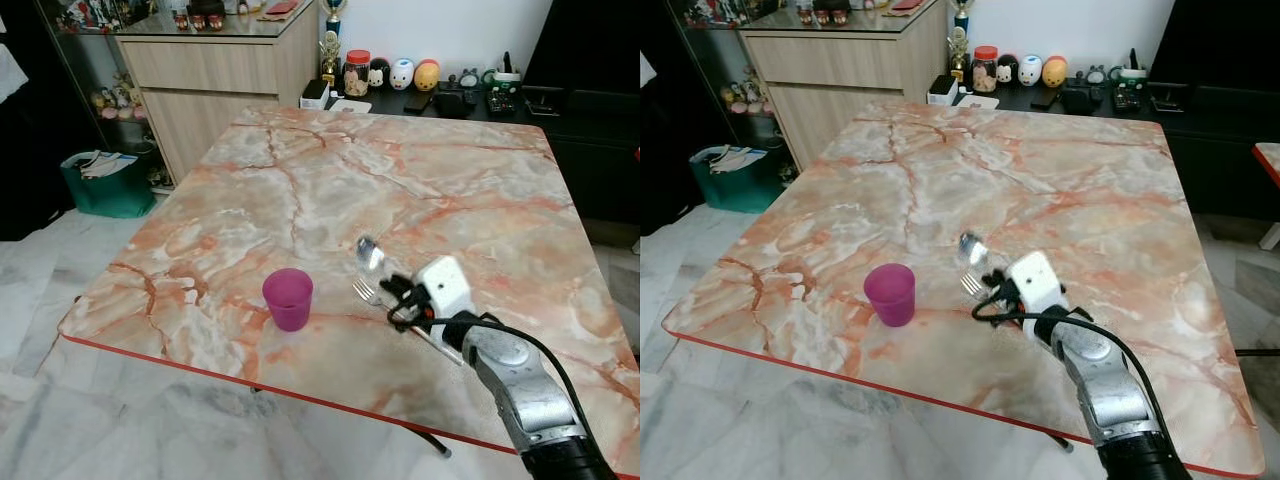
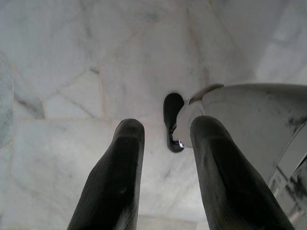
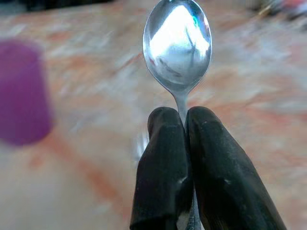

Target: Setting the table

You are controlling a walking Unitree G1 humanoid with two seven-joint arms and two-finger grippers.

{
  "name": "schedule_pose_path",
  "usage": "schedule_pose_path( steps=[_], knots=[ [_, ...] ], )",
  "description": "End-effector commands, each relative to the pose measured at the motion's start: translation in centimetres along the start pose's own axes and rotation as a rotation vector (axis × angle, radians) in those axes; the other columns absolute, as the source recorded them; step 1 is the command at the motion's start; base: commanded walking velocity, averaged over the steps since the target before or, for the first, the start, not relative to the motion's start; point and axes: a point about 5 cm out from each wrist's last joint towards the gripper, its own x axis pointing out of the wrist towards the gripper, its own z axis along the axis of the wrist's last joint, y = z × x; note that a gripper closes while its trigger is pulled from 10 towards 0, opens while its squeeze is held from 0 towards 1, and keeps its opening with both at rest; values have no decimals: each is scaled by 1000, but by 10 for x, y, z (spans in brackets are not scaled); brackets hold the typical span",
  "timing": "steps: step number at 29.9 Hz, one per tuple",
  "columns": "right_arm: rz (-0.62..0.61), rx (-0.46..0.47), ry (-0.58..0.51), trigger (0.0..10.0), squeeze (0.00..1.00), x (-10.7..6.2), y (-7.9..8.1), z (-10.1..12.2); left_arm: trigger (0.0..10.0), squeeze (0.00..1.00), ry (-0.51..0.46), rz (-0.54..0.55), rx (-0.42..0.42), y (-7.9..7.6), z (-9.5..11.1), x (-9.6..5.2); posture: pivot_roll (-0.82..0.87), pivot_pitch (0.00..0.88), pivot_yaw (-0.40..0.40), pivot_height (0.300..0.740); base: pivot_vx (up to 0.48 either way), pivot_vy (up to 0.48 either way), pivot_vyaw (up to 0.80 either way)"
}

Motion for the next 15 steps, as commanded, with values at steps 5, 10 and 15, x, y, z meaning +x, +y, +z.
schedule_pose_path(
  steps=[5, 10, 15],
  knots=[
    [-216, 29, -188, 10000, 0, -16, -8, 21, 10000, 0, 9, 10, 3, 2, -5, -3, -80, 0, 42, 740, 0, 0, 0],
    [-382, 16, -290, 10000, 0, -32, -6, 27, 10000, 0, 11, 21, 19, 3, -6, -4, -84, 0, 38, 740, 0, 0, 0],
    [-439, 25, -298, 10000, 0, -42, -6, 23, 10000, 0, 13, 38, 30, 4, -8, -4, -92, 0, 39, 740, 0, 0, 0]
  ],
)
